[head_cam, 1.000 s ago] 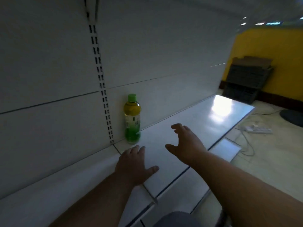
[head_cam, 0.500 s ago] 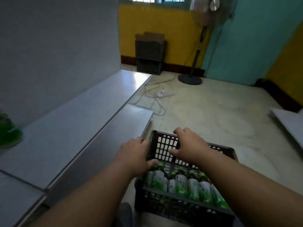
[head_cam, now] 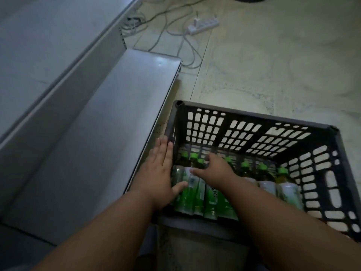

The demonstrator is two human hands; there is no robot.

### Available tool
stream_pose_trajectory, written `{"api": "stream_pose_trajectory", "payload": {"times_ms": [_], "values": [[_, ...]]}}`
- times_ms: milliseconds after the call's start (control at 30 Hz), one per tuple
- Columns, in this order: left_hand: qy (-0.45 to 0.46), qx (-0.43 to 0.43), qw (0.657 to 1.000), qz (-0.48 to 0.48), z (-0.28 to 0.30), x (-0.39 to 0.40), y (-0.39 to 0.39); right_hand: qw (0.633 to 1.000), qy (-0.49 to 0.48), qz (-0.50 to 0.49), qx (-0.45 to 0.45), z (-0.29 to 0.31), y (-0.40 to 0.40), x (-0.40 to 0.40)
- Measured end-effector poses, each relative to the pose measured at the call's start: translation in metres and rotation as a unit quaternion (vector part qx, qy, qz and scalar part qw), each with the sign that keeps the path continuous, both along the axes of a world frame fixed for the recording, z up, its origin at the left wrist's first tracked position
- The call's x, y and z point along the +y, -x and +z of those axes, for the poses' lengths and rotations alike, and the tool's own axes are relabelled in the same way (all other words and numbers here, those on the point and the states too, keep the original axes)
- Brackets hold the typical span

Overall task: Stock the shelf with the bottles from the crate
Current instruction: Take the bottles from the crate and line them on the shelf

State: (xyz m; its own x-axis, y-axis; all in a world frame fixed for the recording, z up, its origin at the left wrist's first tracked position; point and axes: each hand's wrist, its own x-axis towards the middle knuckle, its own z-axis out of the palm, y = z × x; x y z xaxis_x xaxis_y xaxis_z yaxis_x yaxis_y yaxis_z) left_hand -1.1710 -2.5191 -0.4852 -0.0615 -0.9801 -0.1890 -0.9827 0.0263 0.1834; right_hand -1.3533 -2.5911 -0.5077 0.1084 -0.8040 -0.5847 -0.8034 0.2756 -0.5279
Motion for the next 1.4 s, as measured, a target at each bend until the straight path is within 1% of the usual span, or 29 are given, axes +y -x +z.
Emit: {"api": "stream_pose_trajectory", "payload": {"times_ms": [133,233,333,400,500,633,667,733,800,900,967,1067,1133,1200,1300,1400], "values": [[-0.002,-0.011,1.000,-0.008,-0.006,-0.005,-0.004,0.994,-0.086,-0.059,-0.027,-0.045,-0.023,-0.022],[-0.007,-0.010,1.000,-0.013,-0.004,-0.007,-0.005,0.989,-0.116,-0.093,-0.006,-0.066,-0.042,-0.028],[-0.029,-0.018,0.999,-0.014,-0.003,-0.007,-0.005,0.986,-0.125,-0.102,0.030,-0.071,-0.047,-0.030],[-0.038,-0.024,0.999,-0.015,-0.001,-0.009,-0.005,0.986,-0.122,-0.113,0.003,-0.070,-0.041,-0.031],[-0.043,-0.031,0.998,-0.022,0.001,-0.014,-0.005,0.987,-0.078,-0.128,-0.049,-0.056,-0.027,-0.032],[-0.074,0.000,0.997,-0.023,0.007,-0.019,-0.008,0.995,0.021,-0.056,-0.077,-0.008,-0.017,-0.029],[-0.093,0.031,0.995,-0.014,0.012,-0.020,-0.008,0.994,0.053,-0.042,-0.088,0.009,-0.016,-0.031],[-0.091,0.123,0.987,0.039,0.039,-0.022,-0.012,0.985,0.126,-0.012,-0.115,0.063,-0.017,-0.035],[-0.040,0.188,0.977,0.094,0.080,-0.020,-0.021,0.968,0.212,0.028,-0.127,0.126,-0.025,-0.036],[0.055,0.236,0.954,0.176,0.143,-0.005,-0.044,0.933,0.310,0.091,-0.158,0.221,-0.054,-0.023],[0.100,0.248,0.944,0.192,0.184,0.016,-0.064,0.905,0.350,0.142,-0.195,0.276,-0.084,-0.003],[0.155,0.230,0.935,0.222,0.229,0.057,-0.099,0.868,0.383,0.204,-0.240,0.337,-0.136,0.033],[0.188,0.210,0.924,0.259,0.250,0.091,-0.130,0.848,0.393,0.245,-0.257,0.365,-0.174,0.059],[0.196,0.186,0.918,0.291,0.264,0.120,-0.160,0.832,0.393,0.280,-0.273,0.383,-0.208,0.081],[0.198,0.173,0.907,0.328,0.267,0.160,-0.202,0.818,0.377,0.320,-0.293,0.394,-0.259,0.104],[0.196,0.165,0.889,0.379,0.240,0.179,-0.229,0.814,0.354,0.344,-0.306,0.385,-0.299,0.111]]}}
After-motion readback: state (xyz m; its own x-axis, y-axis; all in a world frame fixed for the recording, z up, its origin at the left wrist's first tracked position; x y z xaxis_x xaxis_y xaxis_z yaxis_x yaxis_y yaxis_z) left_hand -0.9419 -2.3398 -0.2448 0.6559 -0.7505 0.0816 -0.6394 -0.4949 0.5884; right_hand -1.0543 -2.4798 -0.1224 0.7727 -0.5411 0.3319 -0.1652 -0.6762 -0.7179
